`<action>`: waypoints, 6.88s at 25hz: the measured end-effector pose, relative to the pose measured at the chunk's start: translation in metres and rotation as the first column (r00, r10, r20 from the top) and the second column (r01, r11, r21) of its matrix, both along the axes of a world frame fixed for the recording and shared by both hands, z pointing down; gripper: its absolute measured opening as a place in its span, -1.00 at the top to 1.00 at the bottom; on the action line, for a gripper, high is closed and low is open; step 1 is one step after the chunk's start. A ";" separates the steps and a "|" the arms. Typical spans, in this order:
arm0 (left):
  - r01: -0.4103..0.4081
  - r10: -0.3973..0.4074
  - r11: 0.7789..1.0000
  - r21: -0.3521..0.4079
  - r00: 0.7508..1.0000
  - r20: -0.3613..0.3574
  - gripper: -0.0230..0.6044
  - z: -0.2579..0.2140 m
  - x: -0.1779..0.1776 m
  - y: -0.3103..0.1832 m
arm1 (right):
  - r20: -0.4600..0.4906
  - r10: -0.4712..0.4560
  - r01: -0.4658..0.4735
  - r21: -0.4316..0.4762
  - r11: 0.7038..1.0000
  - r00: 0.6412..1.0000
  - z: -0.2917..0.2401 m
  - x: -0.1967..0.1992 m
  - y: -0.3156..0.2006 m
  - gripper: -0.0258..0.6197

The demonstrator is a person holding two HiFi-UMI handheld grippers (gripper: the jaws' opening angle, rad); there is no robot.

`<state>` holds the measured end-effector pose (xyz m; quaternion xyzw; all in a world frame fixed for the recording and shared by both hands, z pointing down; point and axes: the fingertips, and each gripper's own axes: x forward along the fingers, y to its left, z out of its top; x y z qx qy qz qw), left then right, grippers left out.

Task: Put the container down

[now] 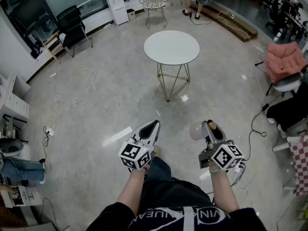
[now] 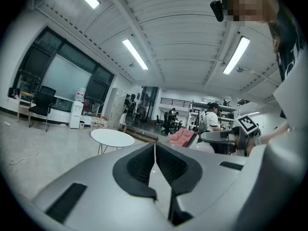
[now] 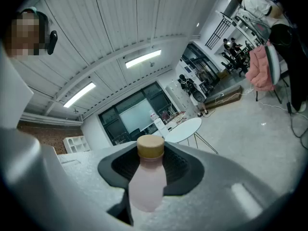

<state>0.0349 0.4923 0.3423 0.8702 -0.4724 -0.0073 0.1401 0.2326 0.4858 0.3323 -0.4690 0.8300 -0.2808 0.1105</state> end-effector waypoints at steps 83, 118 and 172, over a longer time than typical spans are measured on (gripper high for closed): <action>-0.050 0.045 0.988 -0.148 0.998 -0.036 0.88 0.064 -0.106 -0.473 | 0.095 0.101 -0.088 -0.127 0.988 0.990 0.052 -0.096 -0.476 0.51; -0.086 0.077 0.970 -0.229 0.996 -0.050 0.88 0.113 -0.091 -0.567 | 0.073 0.094 -0.077 -0.203 0.976 0.993 0.103 -0.088 -0.569 0.51; -0.243 0.246 0.931 -0.271 0.969 -0.022 0.88 0.189 -0.041 -0.729 | -0.273 -0.144 0.108 -0.142 0.984 0.951 0.186 -0.151 -0.762 0.51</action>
